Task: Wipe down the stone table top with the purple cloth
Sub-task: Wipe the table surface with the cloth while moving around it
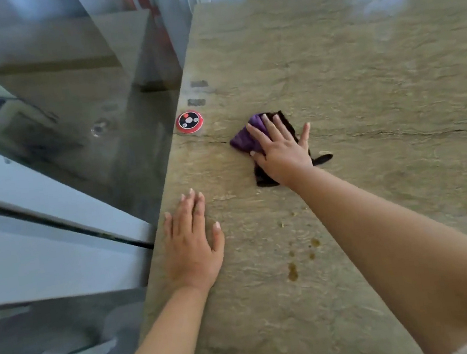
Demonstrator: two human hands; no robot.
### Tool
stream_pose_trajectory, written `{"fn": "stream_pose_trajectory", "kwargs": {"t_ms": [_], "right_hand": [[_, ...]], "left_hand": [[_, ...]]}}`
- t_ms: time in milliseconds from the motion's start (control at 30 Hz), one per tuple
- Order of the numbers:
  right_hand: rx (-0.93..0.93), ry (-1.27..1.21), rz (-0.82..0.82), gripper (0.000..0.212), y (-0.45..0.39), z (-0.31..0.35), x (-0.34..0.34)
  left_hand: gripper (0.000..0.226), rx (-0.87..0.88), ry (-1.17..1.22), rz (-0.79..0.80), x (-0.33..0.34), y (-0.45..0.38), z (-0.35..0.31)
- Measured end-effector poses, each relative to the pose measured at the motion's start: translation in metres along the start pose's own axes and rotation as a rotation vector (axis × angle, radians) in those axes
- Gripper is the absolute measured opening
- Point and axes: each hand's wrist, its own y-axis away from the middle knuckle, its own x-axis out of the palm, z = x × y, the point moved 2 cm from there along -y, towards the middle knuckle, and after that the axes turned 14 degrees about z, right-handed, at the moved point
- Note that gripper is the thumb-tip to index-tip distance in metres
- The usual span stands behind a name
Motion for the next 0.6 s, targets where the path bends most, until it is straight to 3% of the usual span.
{"fn": "stream_pose_trajectory", "kwargs": {"t_ms": [100,233,300,367,433,500,600], "right_hand": [[0.036,-0.088,0.014,0.063,-0.019,0.049,0.001],[-0.357,-0.03,0.071,0.063,0.007,0.101,0.025],[-0.6,-0.107,0.195,0.06,0.026,0.099,0.033],[-0.722,-0.256,0.325,0.061,0.039,0.082,0.031],[-0.655,-0.34,0.303,0.062,0.038,0.06,0.026],[-0.482,-0.281,0.152,0.063,0.029,0.05,0.023],[-0.244,-0.161,0.023,0.058,0.027,0.079,0.028]], "left_hand": [[0.064,0.022,0.102,-0.035,-0.001,0.001,0.0],[0.061,0.032,0.239,-0.156,-0.008,0.008,-0.002],[0.057,0.042,0.296,-0.201,-0.01,0.01,-0.001],[0.054,0.055,0.344,-0.228,-0.013,0.011,-0.001],[0.052,0.049,0.417,-0.238,-0.017,0.017,0.001],[0.049,0.007,0.445,-0.216,-0.018,0.033,0.004],[0.048,-0.14,0.353,-0.196,-0.005,0.079,0.011]]}}
